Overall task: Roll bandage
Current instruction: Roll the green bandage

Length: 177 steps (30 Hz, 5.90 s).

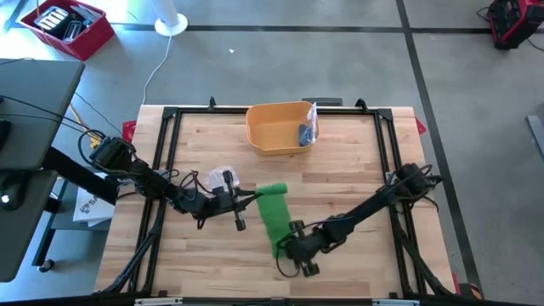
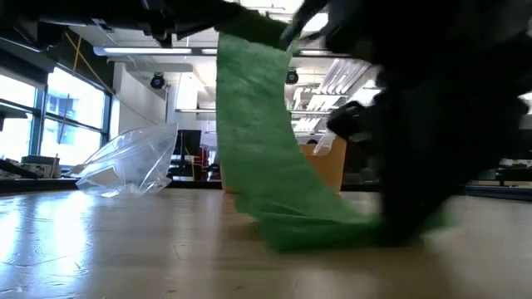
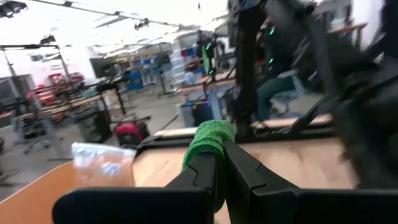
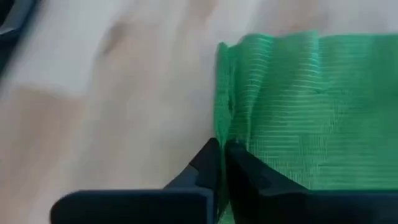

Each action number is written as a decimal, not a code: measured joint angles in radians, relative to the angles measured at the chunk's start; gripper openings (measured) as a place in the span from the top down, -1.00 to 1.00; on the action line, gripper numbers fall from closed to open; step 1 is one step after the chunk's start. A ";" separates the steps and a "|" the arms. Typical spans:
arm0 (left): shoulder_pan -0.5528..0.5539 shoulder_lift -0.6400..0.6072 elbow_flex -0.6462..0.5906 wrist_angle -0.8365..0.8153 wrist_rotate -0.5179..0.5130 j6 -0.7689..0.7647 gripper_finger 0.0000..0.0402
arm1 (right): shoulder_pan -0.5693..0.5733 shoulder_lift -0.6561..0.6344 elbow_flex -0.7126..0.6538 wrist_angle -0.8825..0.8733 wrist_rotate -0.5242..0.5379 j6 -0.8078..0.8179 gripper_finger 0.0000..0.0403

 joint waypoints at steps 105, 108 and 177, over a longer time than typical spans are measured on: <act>-0.051 0.303 0.406 -0.152 0.683 -0.481 0.98 | 0.120 -0.558 0.967 -1.035 1.185 0.098 1.00; -0.079 0.303 0.430 -0.097 0.700 -0.459 0.98 | 0.031 -0.585 0.905 -1.307 1.145 0.383 1.00; 0.157 0.303 0.145 -0.209 -0.018 -0.386 0.97 | -0.008 0.013 0.008 0.225 0.196 -0.034 0.34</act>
